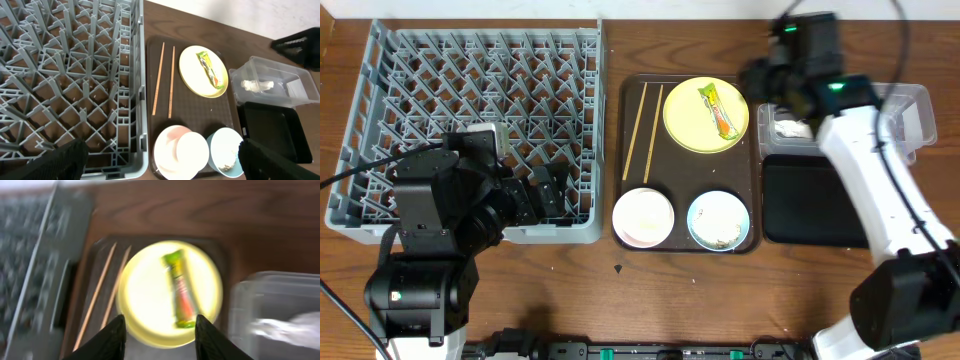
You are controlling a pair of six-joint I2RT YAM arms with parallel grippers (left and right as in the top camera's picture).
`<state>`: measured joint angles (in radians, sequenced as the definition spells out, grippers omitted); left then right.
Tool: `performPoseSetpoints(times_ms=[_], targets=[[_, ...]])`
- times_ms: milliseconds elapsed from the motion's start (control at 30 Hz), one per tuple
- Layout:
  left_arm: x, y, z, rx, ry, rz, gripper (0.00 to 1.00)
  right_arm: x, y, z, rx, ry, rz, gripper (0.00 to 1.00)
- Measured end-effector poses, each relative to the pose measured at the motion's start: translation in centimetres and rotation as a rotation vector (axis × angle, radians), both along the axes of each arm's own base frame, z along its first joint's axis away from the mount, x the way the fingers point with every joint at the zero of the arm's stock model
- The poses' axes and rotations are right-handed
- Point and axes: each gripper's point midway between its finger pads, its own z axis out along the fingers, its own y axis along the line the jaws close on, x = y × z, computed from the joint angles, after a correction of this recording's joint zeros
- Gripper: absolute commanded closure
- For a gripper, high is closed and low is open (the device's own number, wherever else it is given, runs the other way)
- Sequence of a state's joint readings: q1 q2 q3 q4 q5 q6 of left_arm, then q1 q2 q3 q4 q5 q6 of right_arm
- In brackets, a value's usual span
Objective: Sort waste into correct bins and load items into the dishwasher
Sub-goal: 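Drop the tissue into the clear plastic bin, then grasp the green snack wrapper on the yellow plate with the right gripper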
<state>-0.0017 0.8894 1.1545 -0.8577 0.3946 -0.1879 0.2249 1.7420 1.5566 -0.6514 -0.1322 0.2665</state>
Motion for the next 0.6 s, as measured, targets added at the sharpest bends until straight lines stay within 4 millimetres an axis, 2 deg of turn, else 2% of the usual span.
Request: performPoseSetpoints(times_ms=[133,233,333,433,467,500,533,600], targets=[[0.0,0.0,0.0,0.000,0.000,0.000,0.03,-0.9,3.6,-0.8,-0.056,-0.008,0.105,0.57],[0.0,0.0,0.0,0.000,0.000,0.000,0.03,-0.7,4.9,-0.8,-0.092,-0.044,0.149,0.54],[0.0,0.0,0.0,0.000,0.000,0.000,0.03,-0.1,6.0,-2.0,-0.154,-0.064,0.168,0.54],[0.0,0.0,0.0,0.000,0.000,0.000,0.03,1.4,6.4,-5.5,-0.247,-0.057,0.168,0.54],[0.0,0.0,0.0,0.000,0.000,0.000,0.03,2.0,6.2,-7.6,-0.285,-0.034,0.162,0.54],[0.0,0.0,0.0,0.000,-0.001,0.000,0.03,2.3,5.9,-8.6,-0.305,-0.023,0.156,0.54],[0.0,0.0,0.0,0.000,-0.001,0.000,0.03,2.8,5.5,-11.0,-0.337,0.005,0.149,0.53],[0.0,0.0,0.0,0.000,0.000,0.000,0.03,3.3,4.8,-13.6,-0.370,0.035,0.139,0.49]])
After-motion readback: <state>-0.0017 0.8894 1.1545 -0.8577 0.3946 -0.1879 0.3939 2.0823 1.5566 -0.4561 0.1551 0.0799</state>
